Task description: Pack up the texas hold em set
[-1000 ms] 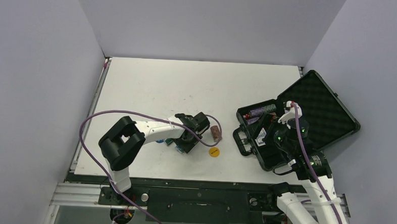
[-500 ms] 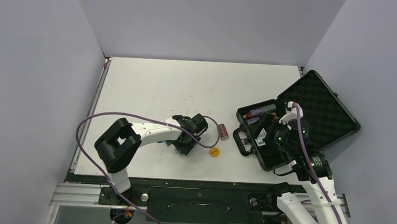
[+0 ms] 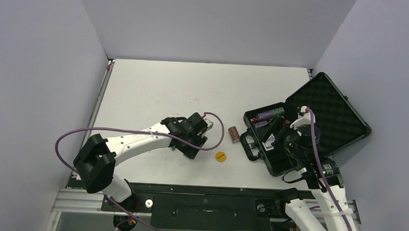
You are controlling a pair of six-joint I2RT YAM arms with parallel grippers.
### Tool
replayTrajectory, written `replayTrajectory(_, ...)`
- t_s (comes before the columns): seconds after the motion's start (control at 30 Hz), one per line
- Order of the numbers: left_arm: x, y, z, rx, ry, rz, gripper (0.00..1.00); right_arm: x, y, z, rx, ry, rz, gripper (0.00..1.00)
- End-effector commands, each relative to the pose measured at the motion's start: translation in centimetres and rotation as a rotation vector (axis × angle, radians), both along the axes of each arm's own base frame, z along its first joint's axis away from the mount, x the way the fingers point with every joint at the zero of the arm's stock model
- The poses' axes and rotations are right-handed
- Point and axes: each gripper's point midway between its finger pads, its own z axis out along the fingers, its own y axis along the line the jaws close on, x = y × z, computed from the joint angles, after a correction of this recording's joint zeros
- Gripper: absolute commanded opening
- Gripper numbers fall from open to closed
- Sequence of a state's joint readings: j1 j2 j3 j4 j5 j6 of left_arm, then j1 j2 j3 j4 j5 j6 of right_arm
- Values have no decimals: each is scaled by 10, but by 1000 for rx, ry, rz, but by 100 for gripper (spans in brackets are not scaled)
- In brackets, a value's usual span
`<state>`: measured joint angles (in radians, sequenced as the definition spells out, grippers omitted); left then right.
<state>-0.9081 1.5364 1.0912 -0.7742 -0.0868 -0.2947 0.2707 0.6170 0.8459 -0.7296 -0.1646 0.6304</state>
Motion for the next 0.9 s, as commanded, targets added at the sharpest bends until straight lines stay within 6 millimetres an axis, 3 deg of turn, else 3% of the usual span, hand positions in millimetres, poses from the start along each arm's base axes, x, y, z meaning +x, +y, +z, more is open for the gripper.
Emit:
replayTrajectory(0.0,-5,-31,45,-195,8,3,0,3,3,16,52,-37,-22,100)
replayTrajectory(0.37,-8,-71,113,-459,26,16,0,3,9,32,156,-70,-51,100)
replayTrajectory(0.5,-12,-88,137,-565,51,7,0,2,14,53,201,-133,-22,100)
replayTrajectory(0.7,-21,-116,183,-767,93,-58,0,-10,46,84,334,-220,161,99)
replayTrajectory(0.87,-28,-132,221,-915,114,-109,0,-20,54,115,400,-327,229,99)
